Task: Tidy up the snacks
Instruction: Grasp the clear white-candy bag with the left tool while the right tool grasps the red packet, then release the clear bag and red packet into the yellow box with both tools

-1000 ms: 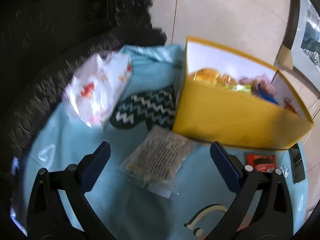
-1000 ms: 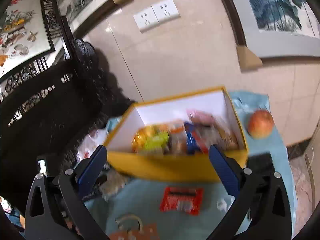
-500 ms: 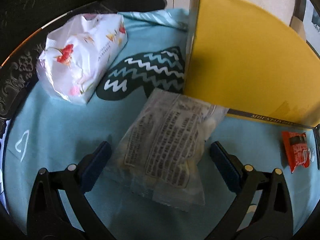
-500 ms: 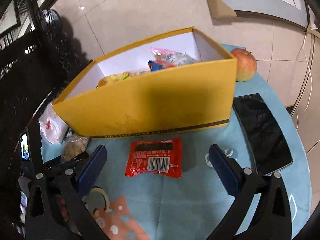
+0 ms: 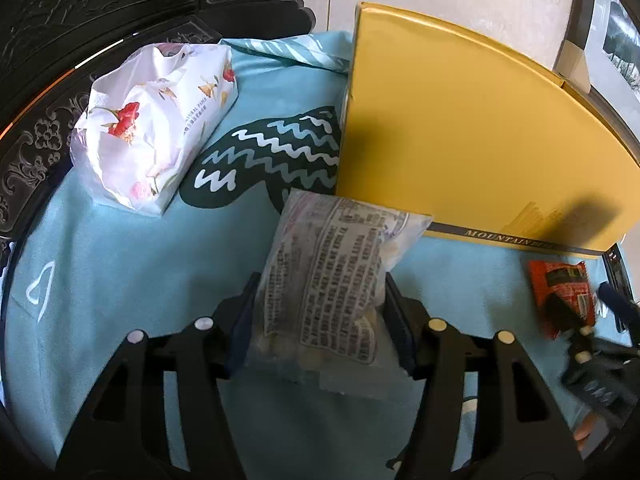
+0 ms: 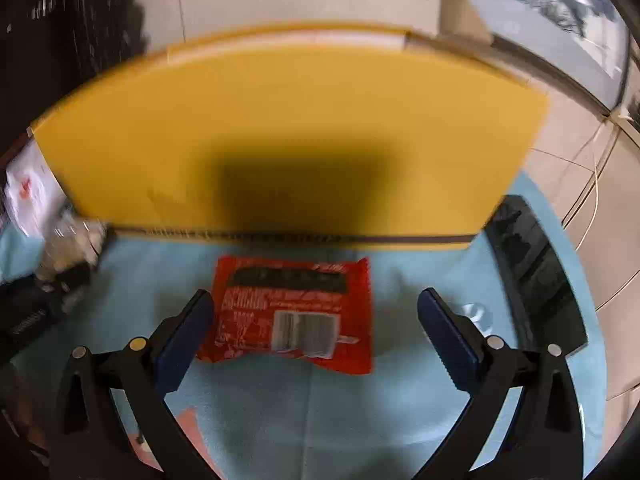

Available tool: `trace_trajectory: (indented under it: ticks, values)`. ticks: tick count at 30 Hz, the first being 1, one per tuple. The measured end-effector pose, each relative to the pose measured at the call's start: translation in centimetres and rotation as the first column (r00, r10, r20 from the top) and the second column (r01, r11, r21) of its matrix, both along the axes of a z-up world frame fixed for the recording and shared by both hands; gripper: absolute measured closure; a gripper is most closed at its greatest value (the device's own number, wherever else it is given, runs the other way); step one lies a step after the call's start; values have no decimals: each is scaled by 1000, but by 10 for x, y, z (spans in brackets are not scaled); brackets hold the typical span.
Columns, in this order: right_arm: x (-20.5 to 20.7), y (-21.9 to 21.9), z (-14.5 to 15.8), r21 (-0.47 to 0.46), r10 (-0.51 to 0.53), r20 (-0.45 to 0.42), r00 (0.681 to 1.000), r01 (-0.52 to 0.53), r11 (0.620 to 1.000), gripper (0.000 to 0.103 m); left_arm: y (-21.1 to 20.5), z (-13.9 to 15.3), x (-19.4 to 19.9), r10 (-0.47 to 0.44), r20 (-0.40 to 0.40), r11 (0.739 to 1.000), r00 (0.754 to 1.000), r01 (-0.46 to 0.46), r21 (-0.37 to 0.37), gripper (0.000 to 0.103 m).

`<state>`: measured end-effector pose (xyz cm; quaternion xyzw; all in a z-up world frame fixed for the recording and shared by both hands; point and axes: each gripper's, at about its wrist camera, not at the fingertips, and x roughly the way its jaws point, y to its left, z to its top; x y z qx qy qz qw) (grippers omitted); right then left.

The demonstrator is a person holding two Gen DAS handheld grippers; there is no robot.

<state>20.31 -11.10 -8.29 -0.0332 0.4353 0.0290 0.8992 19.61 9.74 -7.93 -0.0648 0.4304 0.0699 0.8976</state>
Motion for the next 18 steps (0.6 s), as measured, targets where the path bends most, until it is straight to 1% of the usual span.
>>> trace_trajectory:
  ticks: [2, 4, 6, 7, 8, 9, 12, 14, 16, 18]
  values:
    - [2, 0, -4, 8, 11, -27, 1000, -11, 1000, 1, 1, -2, 1, 2, -6, 1000, 1000, -2, -4, 41]
    - [1, -7, -4, 33, -2, -25, 1000, 3, 999, 6, 0, -4, 3, 1, -4, 1000, 1000, -1, 10, 39]
    - [-3, -10, -1, 26, -4, -9, 1000, 4, 1000, 29, -4, -7, 5, -11, -2, 999, 1000, 11, 33, 34]
    - [-4, -13, 0, 26, -4, -10, 1000, 4, 1000, 33, -7, -8, 6, -17, -1, 999, 1000, 17, 47, 31]
    - [-5, -14, 1, 31, -6, -10, 1000, 7, 1000, 44, -7, -8, 6, -19, -2, 999, 1000, 19, 49, 29]
    - [-5, -17, 2, 31, -8, -9, 1000, 8, 999, 50, -6, -8, 7, -23, -1, 999, 1000, 23, 36, 28]
    - [-9, -27, 7, 103, 4, -15, 1000, -2, 995, 54, -4, -8, 6, -22, 6, 999, 1000, 22, 26, 29]
    - [-13, -32, 13, 136, 17, -2, 1000, -16, 991, 54, -3, -6, 3, -7, 15, 1000, 1000, 7, 28, 42]
    - [-18, -37, 18, 155, 24, 14, 1000, -26, 988, 54, -1, -5, 2, -5, 19, 1000, 1000, 5, 19, 44]
    - [-21, -39, 23, 175, 35, 28, 999, -40, 984, 54, -2, -3, 0, -4, 10, 999, 1000, 4, 33, 47]
